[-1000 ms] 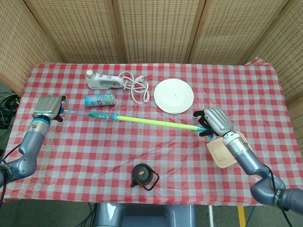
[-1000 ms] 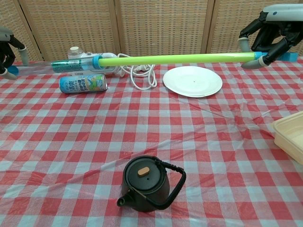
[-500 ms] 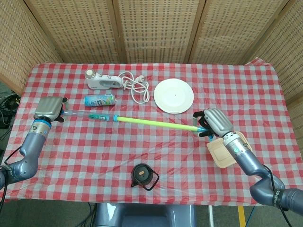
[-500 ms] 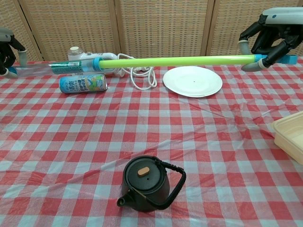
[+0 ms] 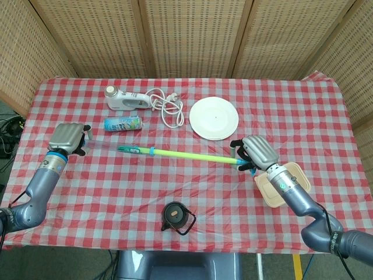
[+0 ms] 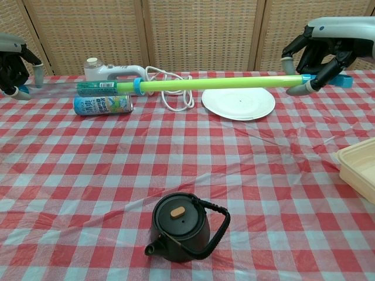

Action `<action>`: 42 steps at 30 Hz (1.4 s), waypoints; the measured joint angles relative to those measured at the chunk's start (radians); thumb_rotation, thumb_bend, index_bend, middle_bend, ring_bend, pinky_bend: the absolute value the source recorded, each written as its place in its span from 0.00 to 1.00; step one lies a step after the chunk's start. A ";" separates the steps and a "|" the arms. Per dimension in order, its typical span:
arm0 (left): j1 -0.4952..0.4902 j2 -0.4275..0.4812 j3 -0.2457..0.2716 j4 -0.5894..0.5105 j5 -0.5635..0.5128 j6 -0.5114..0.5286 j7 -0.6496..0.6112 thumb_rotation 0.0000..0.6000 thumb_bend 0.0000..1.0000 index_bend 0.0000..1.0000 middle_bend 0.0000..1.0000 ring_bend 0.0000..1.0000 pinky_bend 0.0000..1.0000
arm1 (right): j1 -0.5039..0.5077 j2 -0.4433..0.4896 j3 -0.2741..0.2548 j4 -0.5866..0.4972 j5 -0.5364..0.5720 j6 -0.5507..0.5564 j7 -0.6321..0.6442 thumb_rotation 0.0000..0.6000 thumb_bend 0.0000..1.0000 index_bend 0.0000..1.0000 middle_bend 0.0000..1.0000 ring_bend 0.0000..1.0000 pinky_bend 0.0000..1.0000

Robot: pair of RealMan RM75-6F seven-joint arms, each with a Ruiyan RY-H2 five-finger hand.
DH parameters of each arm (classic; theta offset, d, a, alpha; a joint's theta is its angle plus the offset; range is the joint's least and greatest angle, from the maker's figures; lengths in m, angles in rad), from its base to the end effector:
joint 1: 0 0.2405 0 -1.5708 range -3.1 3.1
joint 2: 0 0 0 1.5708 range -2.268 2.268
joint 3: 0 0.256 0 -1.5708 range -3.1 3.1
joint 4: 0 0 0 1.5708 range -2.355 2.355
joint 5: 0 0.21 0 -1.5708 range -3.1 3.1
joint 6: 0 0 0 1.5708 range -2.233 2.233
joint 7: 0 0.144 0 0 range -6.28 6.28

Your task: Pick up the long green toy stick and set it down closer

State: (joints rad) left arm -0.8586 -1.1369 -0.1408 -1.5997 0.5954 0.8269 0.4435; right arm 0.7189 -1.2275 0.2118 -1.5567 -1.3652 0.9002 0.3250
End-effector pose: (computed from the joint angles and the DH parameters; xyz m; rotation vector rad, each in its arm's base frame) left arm -0.2031 0.3918 0.1104 -1.6291 -1.0587 -0.5770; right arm -0.1564 -0.3639 0.0823 1.8014 -1.2118 1.2300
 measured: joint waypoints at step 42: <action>-0.068 -0.038 0.001 -0.082 -0.039 -0.012 -0.041 1.00 0.39 0.54 0.68 0.60 0.47 | 0.097 -0.121 -0.013 0.001 0.033 -0.090 -0.134 1.00 0.48 0.81 1.00 1.00 0.52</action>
State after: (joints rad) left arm -0.9263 -1.1753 -0.1401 -1.6822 0.5560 0.8145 0.4025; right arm 0.8164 -1.3481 0.1989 -1.5556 -1.3324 0.8106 0.1906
